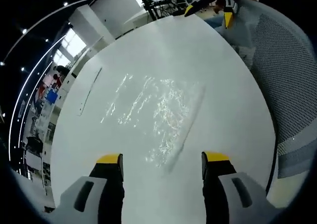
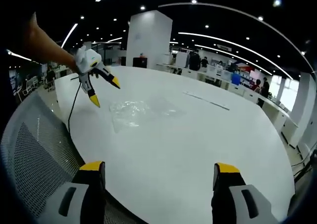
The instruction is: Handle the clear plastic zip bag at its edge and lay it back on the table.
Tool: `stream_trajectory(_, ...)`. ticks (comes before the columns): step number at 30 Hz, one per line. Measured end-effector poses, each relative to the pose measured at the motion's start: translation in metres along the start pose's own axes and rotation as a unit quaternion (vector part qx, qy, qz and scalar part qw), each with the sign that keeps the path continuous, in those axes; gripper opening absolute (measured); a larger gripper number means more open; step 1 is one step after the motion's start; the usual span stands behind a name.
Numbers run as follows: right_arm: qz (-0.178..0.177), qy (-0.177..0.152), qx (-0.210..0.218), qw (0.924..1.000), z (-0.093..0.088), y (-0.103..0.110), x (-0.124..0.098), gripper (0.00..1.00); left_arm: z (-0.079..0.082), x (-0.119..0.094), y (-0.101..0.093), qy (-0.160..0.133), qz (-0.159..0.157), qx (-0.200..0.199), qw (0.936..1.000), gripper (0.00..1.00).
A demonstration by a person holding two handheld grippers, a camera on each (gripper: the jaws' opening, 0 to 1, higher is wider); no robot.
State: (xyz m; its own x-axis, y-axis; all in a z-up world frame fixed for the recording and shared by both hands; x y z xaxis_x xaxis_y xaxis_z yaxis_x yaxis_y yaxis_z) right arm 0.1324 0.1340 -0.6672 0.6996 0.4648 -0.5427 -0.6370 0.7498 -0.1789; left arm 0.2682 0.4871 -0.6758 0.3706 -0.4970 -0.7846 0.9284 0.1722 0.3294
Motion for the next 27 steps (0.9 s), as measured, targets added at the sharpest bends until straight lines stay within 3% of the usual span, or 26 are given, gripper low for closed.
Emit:
stream_trajectory(6, 0.001, 0.000, 0.000, 1.0000, 0.000, 0.000, 0.000, 0.90, -0.003, 0.002, 0.003, 0.011, -0.005, 0.011, 0.9999, 0.61)
stream_trajectory(27, 0.000, 0.007, 0.001, 1.0000, -0.001, 0.000, 0.001, 0.89, -0.005, 0.014, 0.002, 0.038, -0.045, 0.084, 0.9947, 0.38)
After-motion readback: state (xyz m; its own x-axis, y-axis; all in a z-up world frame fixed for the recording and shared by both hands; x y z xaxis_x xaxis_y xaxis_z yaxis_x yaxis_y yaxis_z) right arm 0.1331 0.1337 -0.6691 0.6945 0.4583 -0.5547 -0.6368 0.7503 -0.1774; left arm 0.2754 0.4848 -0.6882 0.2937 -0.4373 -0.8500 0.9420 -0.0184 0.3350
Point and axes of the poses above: the point that each gripper's makers call its tool centre point, and the gripper's own axes: x roughly forward along the fingers, y roughly to its left, z roughly out of its top, the point moved 8 cm from there along -x, roughly backward along the fingers, and after that the axes turned 5 degrees about -x, right-handed, at the moved point
